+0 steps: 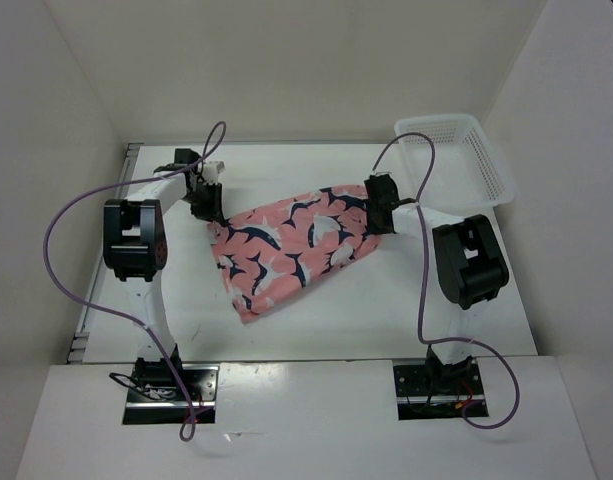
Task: Fold and stack the shorts
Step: Fold the shorts
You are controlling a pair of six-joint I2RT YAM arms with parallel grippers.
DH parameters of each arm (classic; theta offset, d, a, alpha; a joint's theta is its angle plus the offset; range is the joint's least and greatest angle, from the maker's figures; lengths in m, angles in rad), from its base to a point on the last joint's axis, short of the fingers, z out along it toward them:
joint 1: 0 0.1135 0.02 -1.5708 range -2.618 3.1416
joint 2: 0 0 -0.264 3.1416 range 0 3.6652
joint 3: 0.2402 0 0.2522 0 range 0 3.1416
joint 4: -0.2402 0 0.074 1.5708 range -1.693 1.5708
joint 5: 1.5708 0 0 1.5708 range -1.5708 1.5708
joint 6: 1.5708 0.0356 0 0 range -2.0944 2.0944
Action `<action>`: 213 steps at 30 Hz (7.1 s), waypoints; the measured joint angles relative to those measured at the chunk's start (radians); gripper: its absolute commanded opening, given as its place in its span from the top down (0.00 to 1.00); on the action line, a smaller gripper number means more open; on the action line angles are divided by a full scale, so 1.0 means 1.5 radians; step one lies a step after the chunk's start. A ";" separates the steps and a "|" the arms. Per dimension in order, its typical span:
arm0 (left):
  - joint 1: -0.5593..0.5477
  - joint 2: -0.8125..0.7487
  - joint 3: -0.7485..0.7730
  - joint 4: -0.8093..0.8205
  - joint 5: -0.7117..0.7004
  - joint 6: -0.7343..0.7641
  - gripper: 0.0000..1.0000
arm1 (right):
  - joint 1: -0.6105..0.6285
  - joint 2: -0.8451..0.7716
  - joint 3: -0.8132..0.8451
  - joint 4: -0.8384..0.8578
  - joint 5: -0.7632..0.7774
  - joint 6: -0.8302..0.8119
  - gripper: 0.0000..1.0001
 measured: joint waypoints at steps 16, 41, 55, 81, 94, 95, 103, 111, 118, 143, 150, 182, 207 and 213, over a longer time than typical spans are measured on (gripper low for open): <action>0.036 -0.214 -0.076 -0.065 0.029 0.002 0.47 | 0.000 -0.138 -0.001 0.038 0.039 -0.204 1.00; -0.068 0.081 0.080 -0.117 0.196 -0.011 0.79 | 0.184 -0.174 0.026 0.080 0.107 -0.444 1.00; -0.070 0.154 0.218 -0.125 0.178 -0.013 0.83 | 0.421 -0.143 0.055 0.093 0.094 -0.451 1.00; -0.062 0.153 0.225 -0.130 0.130 -0.015 1.00 | 0.173 -0.134 0.070 0.119 0.248 -0.403 1.00; -0.063 0.132 0.202 -0.119 0.087 -0.015 1.00 | 0.127 -0.182 -0.007 0.111 0.250 -0.388 1.00; -0.063 0.131 0.202 -0.119 0.080 -0.015 1.00 | 0.116 -0.182 -0.009 0.112 0.248 -0.388 1.00; -0.042 0.113 0.191 -0.114 0.010 -0.013 0.93 | 0.077 -0.195 -0.029 0.068 0.182 -0.351 1.00; -0.050 0.079 0.153 -0.114 -0.004 -0.010 0.71 | 0.097 -0.203 -0.025 0.040 0.100 -0.318 1.00; -0.077 0.077 0.172 -0.131 -0.009 0.002 0.36 | 0.118 -0.203 -0.013 0.035 0.084 -0.318 1.00; -0.045 0.084 0.163 -0.122 0.009 0.001 0.37 | 0.166 -0.166 0.022 0.045 0.121 -0.351 1.00; -0.048 0.107 0.172 -0.110 0.065 -0.001 0.78 | 0.224 -0.100 0.053 0.059 0.129 -0.382 1.00; -0.059 0.137 0.197 -0.123 0.151 -0.001 1.00 | 0.515 0.056 0.190 0.033 0.017 -0.477 0.56; 0.006 0.004 0.200 -0.132 0.179 0.001 0.35 | 0.430 -0.183 0.103 0.015 -0.145 -0.378 0.45; -0.024 -0.042 0.187 -0.150 0.209 0.001 0.30 | 0.432 -0.159 0.008 0.013 -0.183 -0.381 0.35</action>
